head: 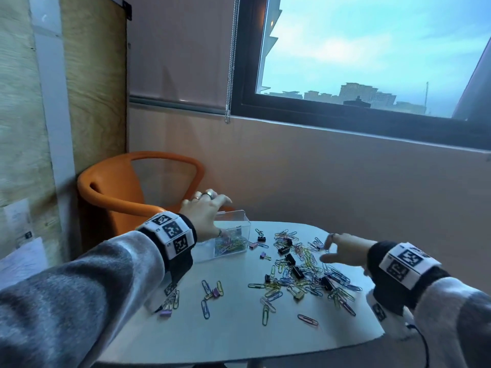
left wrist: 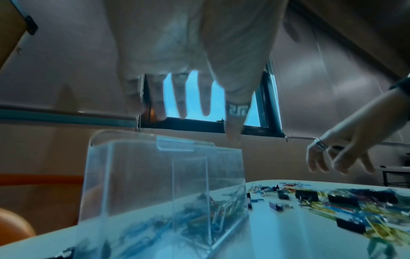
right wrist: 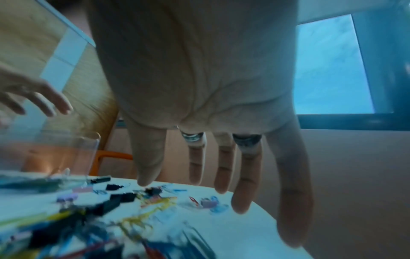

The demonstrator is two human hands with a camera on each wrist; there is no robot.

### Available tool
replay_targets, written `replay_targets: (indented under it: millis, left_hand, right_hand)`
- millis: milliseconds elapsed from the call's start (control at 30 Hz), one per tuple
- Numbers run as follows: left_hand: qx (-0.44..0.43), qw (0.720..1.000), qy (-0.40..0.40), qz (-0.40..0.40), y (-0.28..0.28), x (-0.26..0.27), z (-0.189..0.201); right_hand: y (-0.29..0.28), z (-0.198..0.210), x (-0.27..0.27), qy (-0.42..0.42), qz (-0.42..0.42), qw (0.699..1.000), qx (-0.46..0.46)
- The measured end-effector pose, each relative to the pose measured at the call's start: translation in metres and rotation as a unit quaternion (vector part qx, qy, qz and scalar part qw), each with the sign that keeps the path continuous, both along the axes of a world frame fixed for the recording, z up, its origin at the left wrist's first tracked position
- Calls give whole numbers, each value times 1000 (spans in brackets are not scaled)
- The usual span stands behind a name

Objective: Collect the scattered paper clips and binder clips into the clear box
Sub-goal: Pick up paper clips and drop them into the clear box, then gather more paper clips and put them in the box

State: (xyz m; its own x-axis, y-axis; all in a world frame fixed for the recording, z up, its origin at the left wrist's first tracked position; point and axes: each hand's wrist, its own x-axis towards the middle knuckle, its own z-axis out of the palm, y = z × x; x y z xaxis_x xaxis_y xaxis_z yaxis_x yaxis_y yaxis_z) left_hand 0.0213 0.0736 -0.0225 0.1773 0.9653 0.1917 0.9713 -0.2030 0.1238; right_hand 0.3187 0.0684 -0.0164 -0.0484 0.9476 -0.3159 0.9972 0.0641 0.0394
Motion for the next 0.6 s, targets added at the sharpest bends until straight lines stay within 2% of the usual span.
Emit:
replay_targets:
  millis: [67,167,267,400,500,600]
  left_hand:
    - [-74,996,44,31,0,-3,-1]
    - [-140,988,54,39,4,-4,-8]
    - [-124,992,18,34,8,-9,-11]
    - [-103,993,-47,12,7,-14,-6]
    - [-59,994,-88,4,6,-21,1]
    - [-17,991,-132,0,2,-33,11]
  right_hand:
    - [-5,-4,2,6,-33,999,-23]
    - [-16,-8,1,28,-70,996,-47]
    - [-18,-17,-6,56,-61,996,-43]
    - [-12,-22,-25,119,-57,985,-108]
    - [3,-20,-32,46,-16,998,-49]
    - [28,-19,-37,19,-33,999,-23]
